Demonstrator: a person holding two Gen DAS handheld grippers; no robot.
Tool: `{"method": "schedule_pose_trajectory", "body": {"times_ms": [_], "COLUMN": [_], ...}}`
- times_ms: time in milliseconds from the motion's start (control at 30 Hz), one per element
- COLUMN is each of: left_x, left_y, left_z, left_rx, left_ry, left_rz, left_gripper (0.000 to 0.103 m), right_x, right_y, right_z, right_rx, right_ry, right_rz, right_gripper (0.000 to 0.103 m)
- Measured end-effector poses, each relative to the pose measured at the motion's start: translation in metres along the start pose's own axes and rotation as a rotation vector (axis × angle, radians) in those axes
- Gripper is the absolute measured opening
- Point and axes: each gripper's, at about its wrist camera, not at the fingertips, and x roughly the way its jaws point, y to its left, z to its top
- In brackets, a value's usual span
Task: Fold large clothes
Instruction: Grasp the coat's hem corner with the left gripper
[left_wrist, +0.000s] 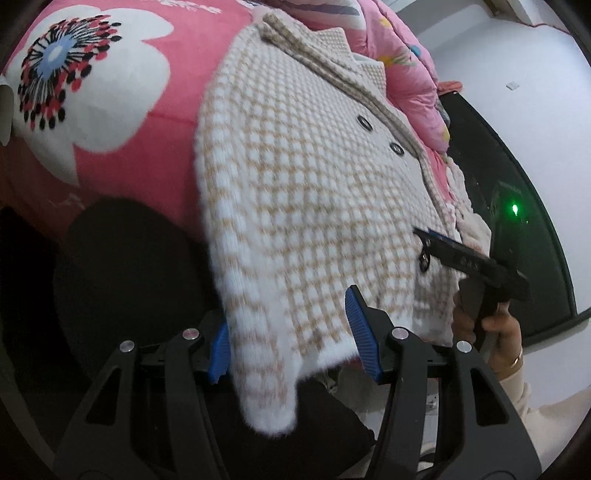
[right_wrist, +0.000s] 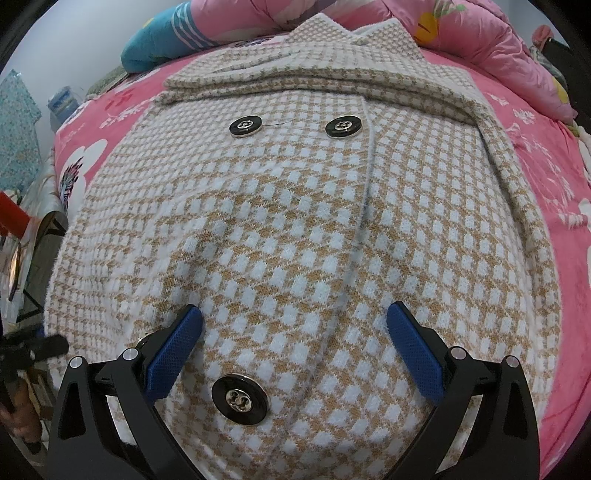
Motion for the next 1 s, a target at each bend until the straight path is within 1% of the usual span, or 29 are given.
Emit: {"method": "schedule_pose_trajectory", "body": {"times_ms": [100, 167, 233, 267, 367, 433, 500, 567, 600, 700, 767, 867, 900, 967, 1000], "left_x": [0.002, 0.004, 0.005, 0.006, 0.004, 0.003, 0.001, 0.0, -0.001, 0.001, 0.001, 0.002, 0.002, 0.002, 0.002], "left_y": [-0.004, -0.006, -0.006, -0.008, -0.013, -0.016, -0.018, -0.021, -0.021, -0.025, -0.027, -0.029, -0.03, -0.031, -0.031], "left_z": [-0.007, -0.012, -0.014, -0.015, -0.016, -0.016, -0.017, -0.018, -0.018, -0.02, -0.02, -0.02, -0.02, -0.021, -0.021], "left_rx": [0.008, 0.009, 0.019, 0.031, 0.072, 0.098, 0.112, 0.125, 0.13, 0.151, 0.16, 0.166, 0.171, 0.178, 0.179], "left_ry": [-0.001, 0.001, -0.001, -0.004, -0.01, -0.017, -0.026, -0.034, -0.035, -0.039, -0.037, -0.038, -0.038, -0.04, -0.039], "left_rz": [0.021, 0.065, 0.109, 0.136, 0.194, 0.227, 0.248, 0.264, 0.269, 0.296, 0.307, 0.317, 0.322, 0.333, 0.337], "left_gripper": [0.053, 0.041, 0.037, 0.031, 0.025, 0.023, 0.022, 0.022, 0.022, 0.022, 0.022, 0.022, 0.022, 0.022, 0.022], "right_x": [0.0, -0.001, -0.008, -0.014, -0.034, -0.057, -0.073, -0.095, -0.099, -0.117, -0.118, -0.111, -0.108, -0.1, -0.095], "right_y": [0.001, -0.002, -0.008, -0.013, -0.025, -0.036, -0.045, -0.063, -0.069, -0.094, -0.103, -0.119, -0.12, -0.129, -0.127], "right_z": [0.0, 0.0, -0.002, -0.004, -0.016, -0.029, -0.039, -0.056, -0.059, -0.085, -0.094, -0.111, -0.113, -0.12, -0.121], "right_rx": [0.002, 0.007, 0.019, 0.031, 0.046, 0.04, 0.044, 0.081, 0.093, 0.156, 0.187, 0.259, 0.274, 0.326, 0.34], "right_ry": [0.002, 0.004, -0.002, -0.01, -0.034, -0.079, -0.105, -0.128, -0.13, -0.121, -0.105, -0.072, -0.064, -0.041, -0.033], "right_rz": [0.004, 0.028, 0.062, 0.078, 0.128, 0.113, 0.098, 0.09, 0.092, 0.089, 0.089, 0.125, 0.132, 0.158, 0.174], "right_gripper": [0.097, 0.097, 0.097, 0.097, 0.097, 0.097, 0.097, 0.097, 0.097, 0.096, 0.091, 0.085, 0.084, 0.077, 0.076]}}
